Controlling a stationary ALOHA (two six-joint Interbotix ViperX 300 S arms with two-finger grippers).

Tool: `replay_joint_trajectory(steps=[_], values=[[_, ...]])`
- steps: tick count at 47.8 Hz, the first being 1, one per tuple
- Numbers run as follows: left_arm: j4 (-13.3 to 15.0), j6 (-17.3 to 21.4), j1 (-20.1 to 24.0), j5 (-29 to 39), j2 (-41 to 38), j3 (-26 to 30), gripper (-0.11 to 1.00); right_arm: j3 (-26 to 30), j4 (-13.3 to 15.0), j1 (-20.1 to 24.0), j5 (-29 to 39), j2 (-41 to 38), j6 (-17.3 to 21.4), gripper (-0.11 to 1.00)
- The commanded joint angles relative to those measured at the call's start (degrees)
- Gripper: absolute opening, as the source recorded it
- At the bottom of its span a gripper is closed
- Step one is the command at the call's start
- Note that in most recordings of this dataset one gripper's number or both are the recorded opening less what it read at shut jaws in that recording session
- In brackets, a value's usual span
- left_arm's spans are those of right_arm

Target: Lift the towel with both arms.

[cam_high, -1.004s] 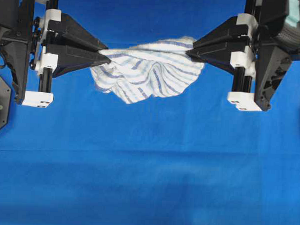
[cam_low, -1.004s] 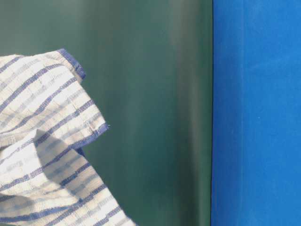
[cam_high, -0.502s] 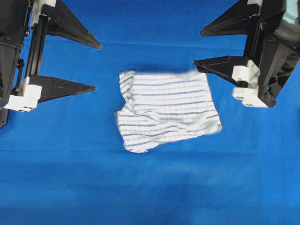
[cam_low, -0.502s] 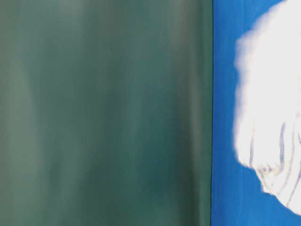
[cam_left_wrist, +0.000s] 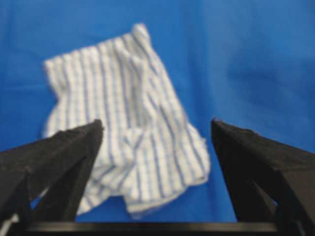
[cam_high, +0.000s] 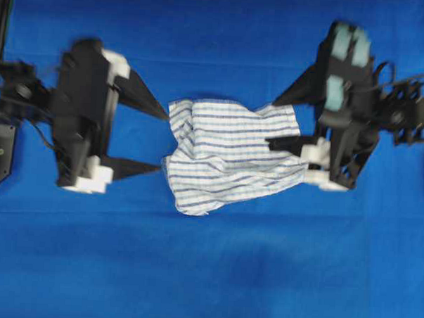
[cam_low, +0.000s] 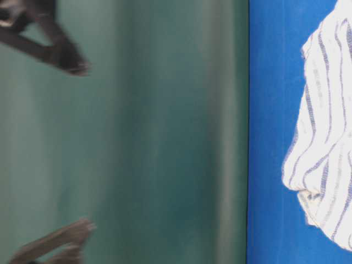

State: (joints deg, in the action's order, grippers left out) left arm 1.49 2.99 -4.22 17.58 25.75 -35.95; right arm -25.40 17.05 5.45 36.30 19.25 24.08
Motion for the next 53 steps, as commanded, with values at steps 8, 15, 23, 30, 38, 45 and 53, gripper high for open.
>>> replay_joint_trajectory(steps=[8,15,23,30,38,45,53], values=[[0.09,0.18,-3.52,-8.26,-7.82,-1.41,0.91,-6.68,-0.09,1.58,-7.56,-3.52,2.37,0.64],[0.18,0.09,-4.04,-11.43,-14.15,-2.02,0.91,-9.93,-0.09,1.67,-11.16,-7.21,2.72,0.64],[0.26,0.0,-4.22,-17.31,-22.32,-2.29,0.91,-13.01,-0.09,2.02,-15.47,-11.69,2.81,0.64],[0.26,0.0,-4.66,-21.8,-28.13,-1.85,0.91,-15.03,-0.09,2.37,-19.6,-15.21,2.81,0.64],[0.35,0.0,-4.83,-25.66,-32.43,-1.14,0.91,-16.35,-0.09,2.37,-22.5,-18.81,2.72,0.64],[0.35,0.0,-4.75,-28.3,-34.72,-1.05,0.9,-16.7,0.09,2.11,-24.52,-21.27,2.64,0.64],[0.62,-0.09,-4.66,-29.88,-37.0,-0.97,0.9,-16.96,0.09,1.23,-27.25,-24.26,2.64,0.64]])
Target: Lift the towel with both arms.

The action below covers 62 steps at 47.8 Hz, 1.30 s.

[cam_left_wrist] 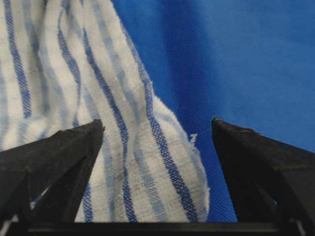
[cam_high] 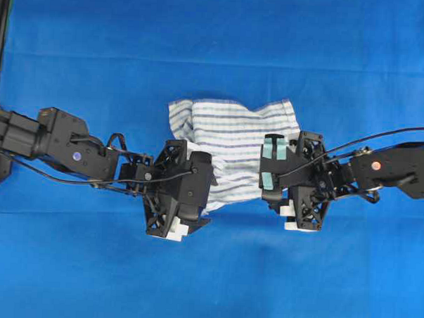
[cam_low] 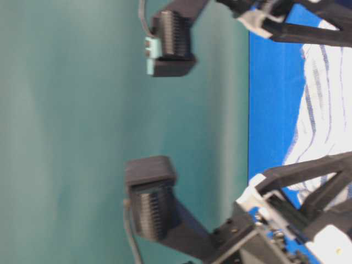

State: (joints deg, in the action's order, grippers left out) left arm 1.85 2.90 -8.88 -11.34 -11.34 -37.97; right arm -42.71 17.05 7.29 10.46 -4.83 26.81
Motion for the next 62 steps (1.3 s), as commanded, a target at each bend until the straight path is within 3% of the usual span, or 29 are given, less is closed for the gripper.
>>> replay_joint_trajectory(steps=[1,11,17,21,26,29,42,49,62], values=[[0.26,0.0,0.0,-0.97,-0.09,1.05,0.9,0.26,0.09,-0.79,-1.58,-0.44,-0.09,0.64],[0.26,-1.05,0.7,-0.62,-0.35,0.97,0.84,0.44,0.09,-1.76,-2.02,-1.14,-0.09,0.64],[0.26,-1.58,0.97,-0.18,-0.35,0.79,0.62,0.53,0.18,-2.81,-2.46,-1.14,-0.18,0.6],[0.26,-1.58,0.97,0.0,-0.26,0.79,0.37,0.35,0.18,-3.25,-3.25,-1.14,-0.35,0.43],[0.26,-1.58,1.05,0.26,-0.26,0.62,0.1,0.18,0.26,-3.34,-4.57,-1.05,-0.79,0.12],[0.26,-1.58,1.23,0.53,-0.18,0.44,0.01,0.18,0.26,-3.34,-4.92,-0.97,-0.88,0.07],[0.26,-1.58,1.67,0.7,1.23,0.44,0.01,0.35,0.26,-3.34,-4.57,-0.7,-0.44,0.07],[0.26,-1.58,2.11,3.78,6.06,1.05,0.01,1.23,0.0,-3.43,-2.46,2.46,0.0,0.07],[0.26,-1.58,3.16,15.91,18.63,3.34,0.01,8.35,0.0,-3.34,13.97,15.03,-0.26,0.07]])
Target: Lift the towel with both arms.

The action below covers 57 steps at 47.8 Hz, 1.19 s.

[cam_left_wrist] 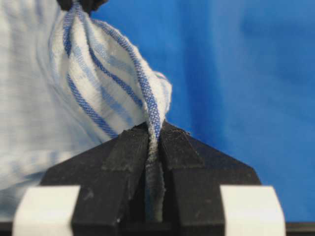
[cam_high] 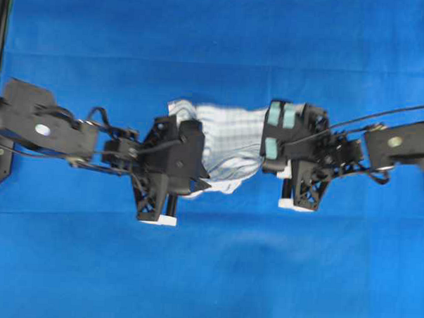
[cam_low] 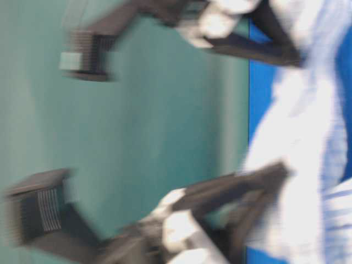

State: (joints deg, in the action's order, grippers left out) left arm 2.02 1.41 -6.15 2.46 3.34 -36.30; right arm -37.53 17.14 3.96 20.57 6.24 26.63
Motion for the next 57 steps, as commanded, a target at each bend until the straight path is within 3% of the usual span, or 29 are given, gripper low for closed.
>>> replay_joint_trajectory(steps=[1,19,34,57], values=[[0.09,-0.09,0.62,3.34,5.19,2.02,0.01,3.78,-0.09,0.0,5.1,4.75,-0.18,0.07],[-0.26,0.09,5.27,21.45,21.45,8.35,0.01,19.95,0.18,0.0,22.15,11.51,-3.6,0.07],[-0.35,0.18,9.32,29.88,30.67,12.57,0.01,33.22,0.18,0.0,28.83,11.6,-8.53,0.07],[-0.44,0.35,9.4,31.2,35.16,14.33,0.01,36.12,0.18,-0.09,28.48,11.51,-8.96,0.07]])
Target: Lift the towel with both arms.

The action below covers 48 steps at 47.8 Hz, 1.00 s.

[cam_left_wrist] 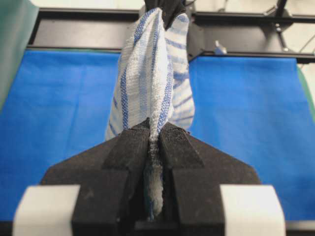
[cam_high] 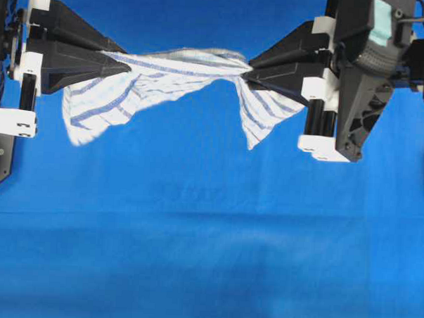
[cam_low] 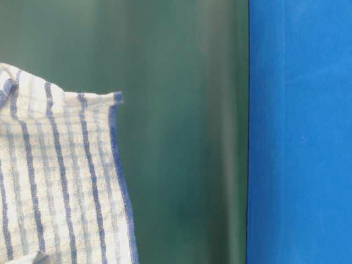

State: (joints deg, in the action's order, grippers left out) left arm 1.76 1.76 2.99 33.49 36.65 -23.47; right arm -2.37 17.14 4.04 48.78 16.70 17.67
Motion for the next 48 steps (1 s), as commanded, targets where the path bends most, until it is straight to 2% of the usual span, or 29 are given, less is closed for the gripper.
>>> replay_joint_trajectory(steps=[1,24,28,32,37,40,43,48], values=[[-0.18,0.0,0.26,0.18,1.85,1.49,0.01,0.97,0.18,-0.09,0.18,1.05,0.0,0.07],[-0.18,0.26,0.26,-0.97,1.14,1.49,0.04,0.7,0.18,-0.26,0.44,1.14,-1.67,0.07],[-0.26,0.18,0.26,-1.05,1.23,1.32,0.18,0.62,0.26,-0.35,0.44,1.14,-1.76,0.07],[-0.26,0.18,0.26,-1.67,1.32,1.14,0.43,0.53,0.26,-0.62,0.53,1.23,-1.67,0.09],[-0.26,0.26,0.26,-2.2,1.76,0.97,0.74,0.35,0.97,-0.79,0.79,1.14,-1.67,0.39],[-0.18,0.26,0.26,-2.37,1.85,0.97,0.87,0.26,2.2,-0.79,1.05,1.23,-1.23,0.56],[-0.26,0.18,0.26,-2.46,1.93,0.88,0.91,0.26,2.81,-0.79,1.23,1.14,-0.97,0.68],[-0.26,0.18,0.26,-2.55,1.93,0.88,0.89,0.18,3.08,-0.79,1.23,1.23,-0.88,0.67]])
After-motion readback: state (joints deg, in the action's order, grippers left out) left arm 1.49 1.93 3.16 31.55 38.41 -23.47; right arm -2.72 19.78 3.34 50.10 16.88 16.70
